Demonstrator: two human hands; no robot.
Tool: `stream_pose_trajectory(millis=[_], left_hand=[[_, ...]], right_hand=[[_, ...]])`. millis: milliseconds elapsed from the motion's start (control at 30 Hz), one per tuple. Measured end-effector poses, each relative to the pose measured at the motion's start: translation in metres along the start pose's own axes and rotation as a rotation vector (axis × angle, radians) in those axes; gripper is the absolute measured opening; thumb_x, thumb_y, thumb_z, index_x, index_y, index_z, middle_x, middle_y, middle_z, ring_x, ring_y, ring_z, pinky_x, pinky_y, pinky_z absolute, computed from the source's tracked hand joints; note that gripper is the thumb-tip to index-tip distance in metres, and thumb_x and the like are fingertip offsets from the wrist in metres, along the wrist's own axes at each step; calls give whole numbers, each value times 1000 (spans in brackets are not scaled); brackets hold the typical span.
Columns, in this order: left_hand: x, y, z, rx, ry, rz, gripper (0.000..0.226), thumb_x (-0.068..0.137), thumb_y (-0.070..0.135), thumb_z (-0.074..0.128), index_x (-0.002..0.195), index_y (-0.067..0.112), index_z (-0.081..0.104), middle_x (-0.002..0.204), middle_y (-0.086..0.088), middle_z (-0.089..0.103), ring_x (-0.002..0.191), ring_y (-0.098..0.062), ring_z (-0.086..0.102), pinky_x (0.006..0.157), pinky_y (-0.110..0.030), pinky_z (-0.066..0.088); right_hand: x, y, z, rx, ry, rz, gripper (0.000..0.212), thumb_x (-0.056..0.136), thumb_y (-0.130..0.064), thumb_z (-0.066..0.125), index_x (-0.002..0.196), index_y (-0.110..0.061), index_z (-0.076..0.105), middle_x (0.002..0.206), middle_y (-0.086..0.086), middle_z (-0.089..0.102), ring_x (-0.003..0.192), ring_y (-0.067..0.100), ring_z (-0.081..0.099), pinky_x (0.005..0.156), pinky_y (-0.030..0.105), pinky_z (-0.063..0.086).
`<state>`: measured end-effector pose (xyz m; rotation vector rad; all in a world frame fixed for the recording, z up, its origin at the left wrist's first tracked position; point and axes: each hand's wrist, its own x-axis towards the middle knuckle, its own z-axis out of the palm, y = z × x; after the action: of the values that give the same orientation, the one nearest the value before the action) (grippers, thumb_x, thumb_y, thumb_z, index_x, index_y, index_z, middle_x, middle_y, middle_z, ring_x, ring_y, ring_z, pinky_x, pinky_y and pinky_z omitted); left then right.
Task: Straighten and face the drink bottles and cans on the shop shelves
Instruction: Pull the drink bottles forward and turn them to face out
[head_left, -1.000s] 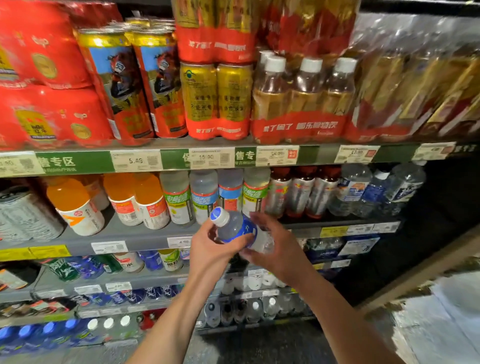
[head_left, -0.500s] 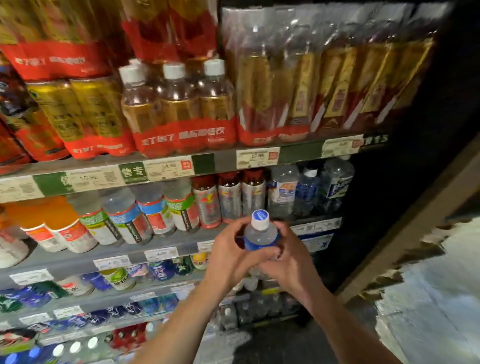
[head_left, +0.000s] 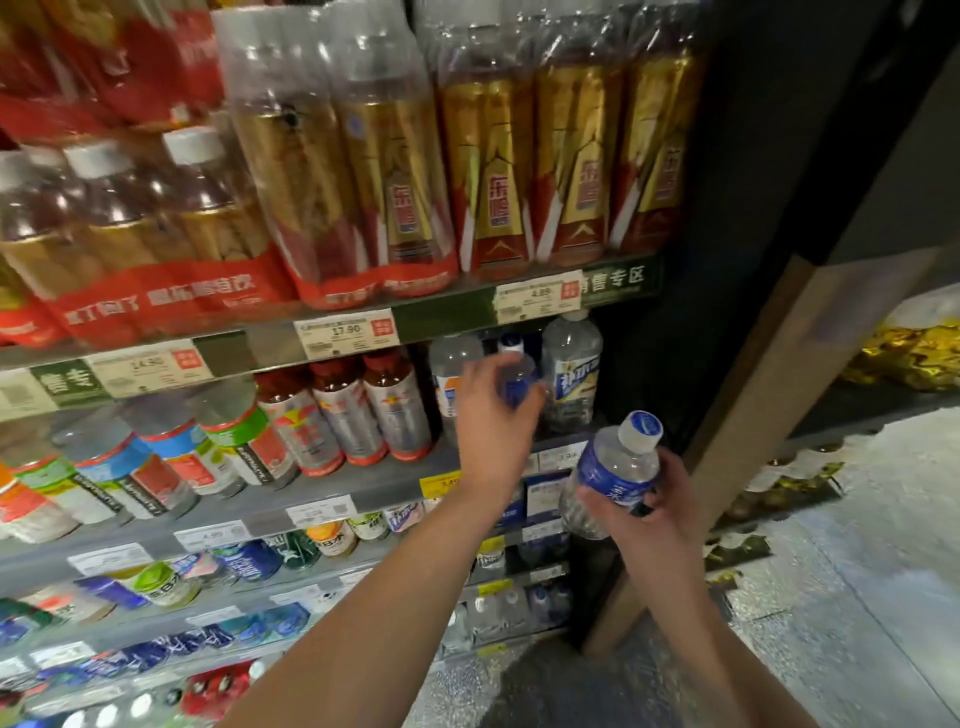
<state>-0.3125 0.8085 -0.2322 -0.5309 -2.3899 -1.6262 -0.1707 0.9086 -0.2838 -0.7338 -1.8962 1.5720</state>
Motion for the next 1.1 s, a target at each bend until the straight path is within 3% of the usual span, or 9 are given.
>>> stream_pose_trajectory(millis=[67,133,200,367,567,767,867,967,1100], left_hand=[[5,-6,-1,101,183,9,41,83,17,78,118,12,58,117,-5,54,113,-21,50,94,-19,37],[8,-16,-4,135,277,-43,55,81,16,79,126,5,50,128,-13,48,123,-26,43,102,-16,32],[10,-26,-5,152,256,-109,65,83,18,78,134,0,42,136,-18,44,131,-31,40,111,-33,35],[29,-39,-8,188,120,-183,52,82,16,79,120,0,46,119,-18,53,115,-35,55,95,-45,48],[29,-41,-16,248,137,-156,63,73,27,87,120,6,51,120,-12,53,113,-30,56,92,-41,50],[7,-53,-26,263,188,-38,87,69,36,89,139,14,43,130,-2,46,118,-15,47,91,-26,43],[-4,-59,-34,191,199,-24,87,67,34,90,139,19,43,129,4,43,120,-12,47,96,-15,38],[-14,-64,-42,123,236,-45,83,65,37,92,133,20,48,125,6,46,115,-7,48,92,1,33],[-30,-68,-57,40,313,-89,77,60,54,87,123,34,46,115,17,48,110,-5,52,94,-14,44]], right_hand=[[3,6,-8,9,5,5,71,50,-57,84,114,-57,54,107,-29,68,94,-4,66,80,28,53],[2,9,-13,-13,6,-16,69,51,-59,84,109,-66,50,108,-34,66,96,-8,65,81,27,51],[1,12,-15,-12,-21,-28,68,55,-53,88,107,-71,47,107,-38,64,97,-12,63,80,22,48],[1,18,-15,2,-77,-36,72,66,-32,91,109,-70,48,109,-37,64,99,-10,63,81,17,46],[-2,20,2,-11,-110,-36,75,65,-33,92,107,-74,46,108,-39,63,97,-12,62,78,13,45],[0,14,16,-29,-158,-39,63,59,-48,91,104,-67,50,108,-35,65,97,-9,63,76,9,46],[10,7,21,-60,-146,-73,58,66,-35,93,105,-56,55,103,-36,65,95,-12,62,72,2,45],[21,1,26,-66,-116,-76,59,68,-29,90,114,-41,57,103,-29,67,95,-10,62,77,7,45],[31,-2,30,14,-111,-25,62,68,-26,89,122,-33,59,109,-20,69,97,-6,64,84,21,51]])
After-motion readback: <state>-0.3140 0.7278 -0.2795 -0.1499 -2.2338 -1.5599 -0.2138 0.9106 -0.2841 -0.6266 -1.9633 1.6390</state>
